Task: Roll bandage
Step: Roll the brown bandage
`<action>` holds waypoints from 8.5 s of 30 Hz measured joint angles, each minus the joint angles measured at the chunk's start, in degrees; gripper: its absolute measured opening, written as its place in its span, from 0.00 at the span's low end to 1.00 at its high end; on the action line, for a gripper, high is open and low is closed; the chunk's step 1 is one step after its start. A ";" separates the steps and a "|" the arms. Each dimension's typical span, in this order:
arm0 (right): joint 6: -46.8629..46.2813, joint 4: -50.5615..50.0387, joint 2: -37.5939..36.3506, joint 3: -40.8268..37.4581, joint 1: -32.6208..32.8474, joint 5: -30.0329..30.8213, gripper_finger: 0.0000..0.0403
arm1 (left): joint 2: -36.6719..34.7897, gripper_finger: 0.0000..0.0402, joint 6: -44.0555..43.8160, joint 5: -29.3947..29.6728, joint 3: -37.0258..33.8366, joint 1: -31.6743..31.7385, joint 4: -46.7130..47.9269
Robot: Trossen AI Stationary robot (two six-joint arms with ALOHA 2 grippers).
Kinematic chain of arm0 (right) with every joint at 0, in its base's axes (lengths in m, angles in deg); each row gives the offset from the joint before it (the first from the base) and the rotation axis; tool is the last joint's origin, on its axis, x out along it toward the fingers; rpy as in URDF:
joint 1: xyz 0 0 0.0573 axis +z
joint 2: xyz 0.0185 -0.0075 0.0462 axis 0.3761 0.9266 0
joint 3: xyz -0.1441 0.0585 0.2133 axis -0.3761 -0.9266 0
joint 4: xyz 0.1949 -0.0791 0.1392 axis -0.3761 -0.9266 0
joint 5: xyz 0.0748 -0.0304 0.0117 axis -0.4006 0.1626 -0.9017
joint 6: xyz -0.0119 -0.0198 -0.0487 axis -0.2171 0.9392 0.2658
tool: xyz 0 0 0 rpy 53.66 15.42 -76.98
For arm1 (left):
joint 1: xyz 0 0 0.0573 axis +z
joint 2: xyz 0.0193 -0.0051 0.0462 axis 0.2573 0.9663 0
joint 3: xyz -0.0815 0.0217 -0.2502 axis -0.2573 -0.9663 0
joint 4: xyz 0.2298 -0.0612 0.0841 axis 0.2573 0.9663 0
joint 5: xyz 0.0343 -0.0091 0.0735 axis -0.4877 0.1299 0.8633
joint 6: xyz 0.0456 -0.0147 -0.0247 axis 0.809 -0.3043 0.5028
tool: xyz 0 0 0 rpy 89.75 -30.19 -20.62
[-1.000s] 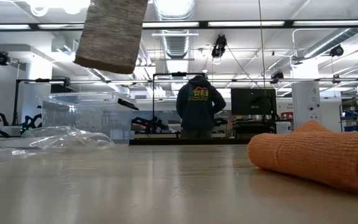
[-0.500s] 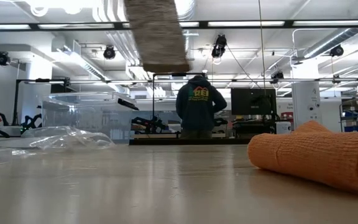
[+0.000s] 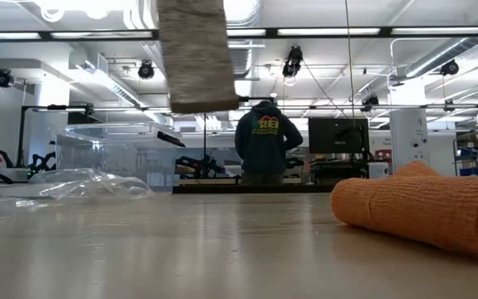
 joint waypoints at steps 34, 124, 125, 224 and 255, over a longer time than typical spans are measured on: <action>-23.53 -20.19 -1.32 3.61 0.05 -8.61 0.01 | -0.43 0.29 19.16 15.58 -15.51 -0.98 -12.88; -30.01 -30.86 0.57 8.24 0.10 -15.74 0.35 | -0.52 0.13 22.74 16.68 -17.23 -2.75 -15.97; -29.98 -30.93 0.71 8.33 0.11 -15.67 0.33 | -0.50 0.13 22.84 16.65 -17.25 -2.75 -15.74; -31.56 -28.62 -0.26 8.37 -0.08 -13.98 0.25 | -0.43 0.13 19.75 18.17 -17.62 -3.10 -18.95; -30.84 -42.04 -3.72 8.41 -0.24 -9.91 0.15 | 0.09 0.13 17.38 17.12 -21.64 -3.23 -23.33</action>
